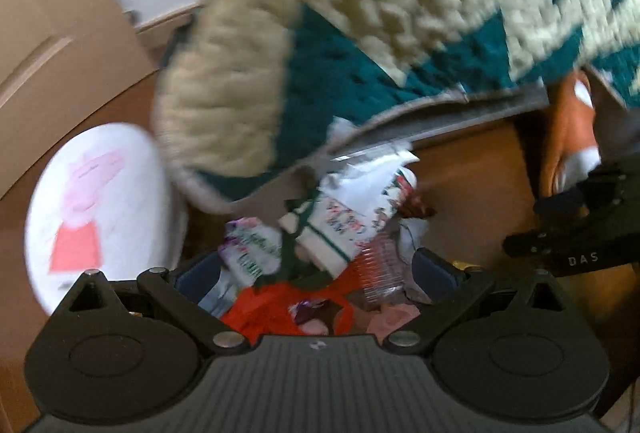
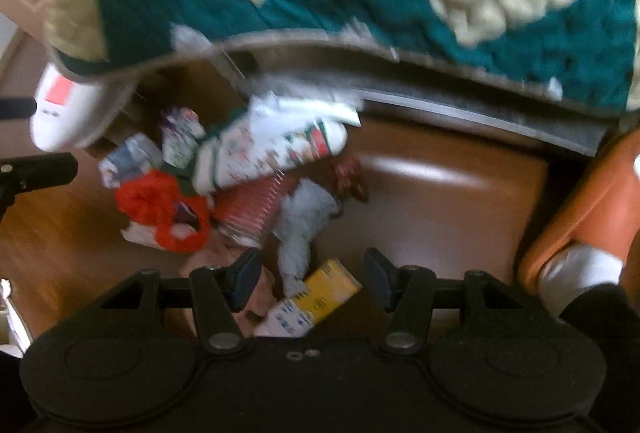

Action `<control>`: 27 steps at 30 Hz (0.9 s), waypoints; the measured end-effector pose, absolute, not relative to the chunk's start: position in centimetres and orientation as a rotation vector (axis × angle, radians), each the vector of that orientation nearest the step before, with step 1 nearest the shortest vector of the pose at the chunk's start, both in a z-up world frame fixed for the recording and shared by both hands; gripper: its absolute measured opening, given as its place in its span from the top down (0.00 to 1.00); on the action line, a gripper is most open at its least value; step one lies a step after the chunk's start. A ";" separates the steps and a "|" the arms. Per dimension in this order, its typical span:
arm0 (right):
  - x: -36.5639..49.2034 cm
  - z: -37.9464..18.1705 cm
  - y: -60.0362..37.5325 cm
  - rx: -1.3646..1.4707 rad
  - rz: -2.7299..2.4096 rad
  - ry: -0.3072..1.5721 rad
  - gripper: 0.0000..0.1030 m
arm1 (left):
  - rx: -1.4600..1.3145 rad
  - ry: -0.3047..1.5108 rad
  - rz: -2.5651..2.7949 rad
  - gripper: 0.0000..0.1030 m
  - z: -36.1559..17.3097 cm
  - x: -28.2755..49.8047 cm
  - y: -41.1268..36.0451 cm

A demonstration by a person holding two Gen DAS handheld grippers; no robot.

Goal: Collect trash
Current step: 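Grasp the Christmas paper bag with left tool while right tool grasps the yellow juice carton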

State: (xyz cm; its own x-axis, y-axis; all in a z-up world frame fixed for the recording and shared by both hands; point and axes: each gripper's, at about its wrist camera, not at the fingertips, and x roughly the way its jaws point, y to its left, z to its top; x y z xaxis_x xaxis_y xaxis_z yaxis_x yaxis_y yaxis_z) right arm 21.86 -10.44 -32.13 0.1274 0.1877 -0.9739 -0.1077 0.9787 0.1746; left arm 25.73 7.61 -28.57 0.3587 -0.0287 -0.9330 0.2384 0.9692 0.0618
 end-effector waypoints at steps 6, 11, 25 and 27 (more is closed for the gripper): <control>21.1 -37.0 -11.3 0.158 0.161 1.552 0.46 | 0.218 1.222 -0.247 0.01 -33.0 27.7 6.6; 20.6 -40.6 -10.3 0.195 0.139 1.626 0.46 | 0.192 1.288 -0.225 0.01 -36.8 28.7 7.2; 19.3 -47.0 -7.7 0.287 0.052 1.756 0.46 | 0.260 1.244 -0.242 0.01 -41.7 29.3 5.6; 19.2 -47.4 -7.8 0.303 0.032 1.768 0.46 | 0.284 1.228 -0.247 0.01 -42.4 29.5 5.2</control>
